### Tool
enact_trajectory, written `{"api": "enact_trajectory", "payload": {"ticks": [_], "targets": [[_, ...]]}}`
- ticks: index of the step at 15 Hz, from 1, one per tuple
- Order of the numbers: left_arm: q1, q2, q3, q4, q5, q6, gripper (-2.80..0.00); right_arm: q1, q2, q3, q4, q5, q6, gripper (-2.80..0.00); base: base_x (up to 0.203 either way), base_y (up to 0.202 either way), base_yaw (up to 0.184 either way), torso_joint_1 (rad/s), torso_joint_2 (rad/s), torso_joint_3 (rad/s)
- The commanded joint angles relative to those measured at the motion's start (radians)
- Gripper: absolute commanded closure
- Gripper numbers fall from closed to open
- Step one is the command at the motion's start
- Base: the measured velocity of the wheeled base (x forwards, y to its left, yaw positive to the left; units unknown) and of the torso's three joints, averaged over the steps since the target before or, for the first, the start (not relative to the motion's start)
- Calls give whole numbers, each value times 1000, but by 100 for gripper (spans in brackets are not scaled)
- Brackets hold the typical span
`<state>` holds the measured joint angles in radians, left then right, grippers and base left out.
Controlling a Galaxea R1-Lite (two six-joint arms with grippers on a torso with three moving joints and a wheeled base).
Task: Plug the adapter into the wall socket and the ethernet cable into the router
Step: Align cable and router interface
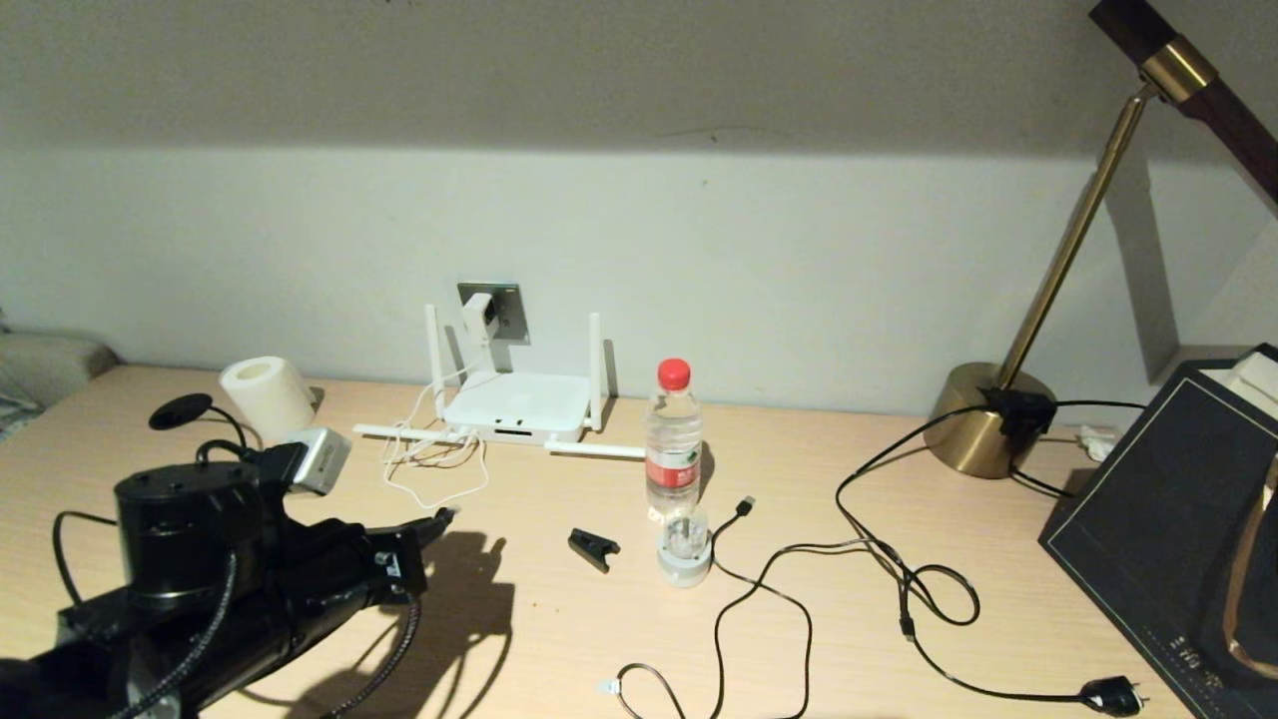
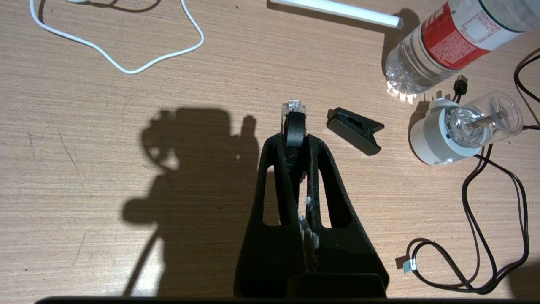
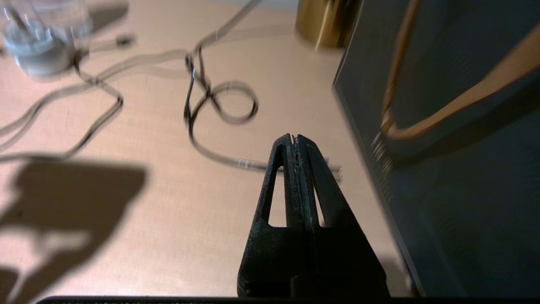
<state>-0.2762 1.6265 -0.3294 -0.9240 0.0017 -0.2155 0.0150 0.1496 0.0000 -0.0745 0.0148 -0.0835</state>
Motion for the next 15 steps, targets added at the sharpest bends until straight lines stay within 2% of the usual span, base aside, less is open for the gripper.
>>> {"api": "enact_trajectory", "payload": {"ticks": [1,6,9,11,15], "targets": [[2,13,5,-7,3,0,0,-12,-152,33,-8,1,1,0,0,0,0,0,0,0],[4,19,34,-16,9,-5,0,-17,-148,34,-15,-3,35,0,0,0,0,0,0,0],[3,21,71,-59,10,-1,0,-17,-148,34,-15,-3,41,0,0,0,0,0,0,0],[3,22,70,-106,50,4,0,-17,-148,34,-15,-3,41,0,0,0,0,0,0,0],[3,26,98,-130,55,18,0,-17,-148,34,-15,-3,41,0,0,0,0,0,0,0]]}}
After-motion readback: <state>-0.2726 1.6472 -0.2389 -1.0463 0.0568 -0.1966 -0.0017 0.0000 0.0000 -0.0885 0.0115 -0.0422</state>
